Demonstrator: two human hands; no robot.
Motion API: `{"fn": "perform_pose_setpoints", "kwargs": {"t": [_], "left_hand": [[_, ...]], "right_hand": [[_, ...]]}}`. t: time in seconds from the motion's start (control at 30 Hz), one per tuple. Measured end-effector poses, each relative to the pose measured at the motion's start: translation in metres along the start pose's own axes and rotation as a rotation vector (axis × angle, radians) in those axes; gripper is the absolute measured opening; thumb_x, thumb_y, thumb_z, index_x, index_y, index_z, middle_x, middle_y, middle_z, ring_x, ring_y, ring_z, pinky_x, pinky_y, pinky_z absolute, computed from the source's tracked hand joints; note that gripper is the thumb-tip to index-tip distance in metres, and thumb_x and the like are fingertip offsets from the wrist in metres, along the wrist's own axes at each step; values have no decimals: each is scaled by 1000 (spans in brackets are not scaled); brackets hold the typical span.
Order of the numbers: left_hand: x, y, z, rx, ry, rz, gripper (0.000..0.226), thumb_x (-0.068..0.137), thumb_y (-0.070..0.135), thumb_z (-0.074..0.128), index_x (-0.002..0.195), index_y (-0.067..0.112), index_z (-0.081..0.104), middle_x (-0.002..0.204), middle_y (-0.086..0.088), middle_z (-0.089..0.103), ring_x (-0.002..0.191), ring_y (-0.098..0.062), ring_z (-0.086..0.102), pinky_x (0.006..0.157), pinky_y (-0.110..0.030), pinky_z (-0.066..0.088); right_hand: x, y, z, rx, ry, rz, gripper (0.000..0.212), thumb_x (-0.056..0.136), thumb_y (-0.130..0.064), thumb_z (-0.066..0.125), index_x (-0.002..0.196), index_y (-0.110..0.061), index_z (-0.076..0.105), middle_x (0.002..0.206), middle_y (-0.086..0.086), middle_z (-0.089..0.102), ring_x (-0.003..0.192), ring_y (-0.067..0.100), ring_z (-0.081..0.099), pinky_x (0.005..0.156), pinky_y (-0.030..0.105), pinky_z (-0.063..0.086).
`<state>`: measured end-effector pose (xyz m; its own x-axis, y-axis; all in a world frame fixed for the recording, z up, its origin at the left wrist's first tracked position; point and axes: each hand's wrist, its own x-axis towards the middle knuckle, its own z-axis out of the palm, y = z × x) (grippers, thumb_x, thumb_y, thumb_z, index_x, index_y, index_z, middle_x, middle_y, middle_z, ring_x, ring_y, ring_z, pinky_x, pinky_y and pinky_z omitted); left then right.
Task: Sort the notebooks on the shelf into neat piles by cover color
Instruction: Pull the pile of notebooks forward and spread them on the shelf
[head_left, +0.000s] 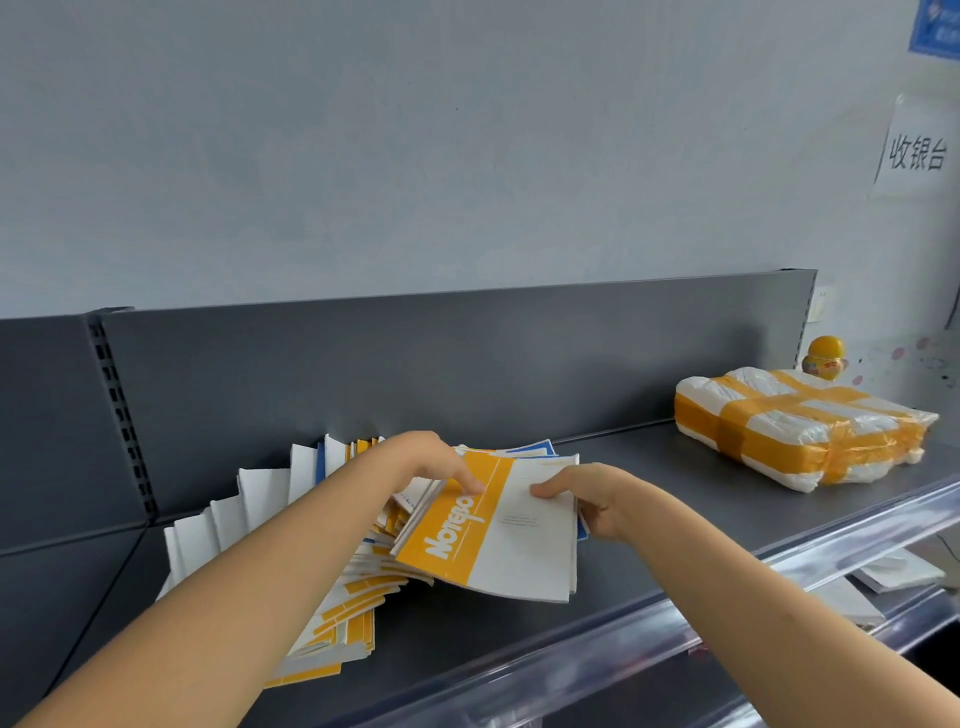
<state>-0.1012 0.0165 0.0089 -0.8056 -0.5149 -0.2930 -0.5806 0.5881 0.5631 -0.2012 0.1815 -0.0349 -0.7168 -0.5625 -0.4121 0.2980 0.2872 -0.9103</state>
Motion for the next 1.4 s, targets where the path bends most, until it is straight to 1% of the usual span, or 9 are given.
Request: {"fn": "perform_pose_setpoints", "kwargs": {"t": [0.17,0.33,0.43,0.6,0.73,0.87,1.0,1.13,1.4], "left_hand": [[-5,-5,-5,-128,57,-31,80,79,29,79,143,5,37,147,-14,43,134,-33,42,106,-43,38],[-11,-19,-25,-452,-90,-84,55,79,11,78,127,1,53,103,-16,72,97,-35,70,93,-51,52],[-14,-24,-28,-605,-191,-6,29,85,8,70,114,5,64,103,-16,74,87,-30,73,79,-44,59],[-23,-33,-44,-731,-133,90,36,85,10,68,121,5,62,109,-16,72,99,-32,70,86,-45,57],[-42,-56,-66,-826,-48,41,29,92,17,61,119,7,62,108,-14,72,92,-28,72,80,-42,59],[-69,-100,-88,-829,118,-18,29,95,12,55,122,2,59,97,-10,72,82,-21,70,65,-31,59],[-105,-158,-107,-821,169,-121,24,93,3,58,117,5,59,120,-14,64,114,-26,60,102,-41,46],[-146,-223,-137,-832,191,-196,14,91,1,60,105,5,60,106,-18,68,90,-29,69,76,-42,58],[-221,-382,-209,-763,235,-290,35,91,7,63,125,7,53,113,-17,66,90,-28,69,63,-39,59]], "right_hand": [[-2,-3,9,-18,17,-30,25,85,1,64,107,-8,57,94,14,69,77,28,68,60,42,55],[-9,-12,13,4,1,-41,19,86,-4,65,102,-12,57,94,14,68,79,29,67,61,44,53],[-16,-22,16,8,-38,-36,15,87,-14,66,98,-17,57,93,11,68,80,28,66,61,42,52],[-22,-45,21,76,-132,-105,21,89,-17,63,110,-17,58,104,12,70,87,29,69,67,43,55],[-21,-59,46,100,-246,-116,23,90,-12,60,113,-16,57,113,14,68,94,32,67,72,46,57],[-19,-59,97,57,-298,-93,20,91,-7,55,110,-13,56,112,15,66,93,33,65,73,46,54],[-29,-49,160,7,-365,-71,16,92,-7,53,106,-13,55,106,15,65,93,33,64,76,48,53],[-45,-38,227,-18,-418,-68,19,92,-4,53,111,-6,56,101,15,64,86,31,65,71,46,56],[-91,-23,408,-98,-497,-64,24,94,-3,46,115,-3,57,91,11,68,76,23,67,49,30,54]]}}
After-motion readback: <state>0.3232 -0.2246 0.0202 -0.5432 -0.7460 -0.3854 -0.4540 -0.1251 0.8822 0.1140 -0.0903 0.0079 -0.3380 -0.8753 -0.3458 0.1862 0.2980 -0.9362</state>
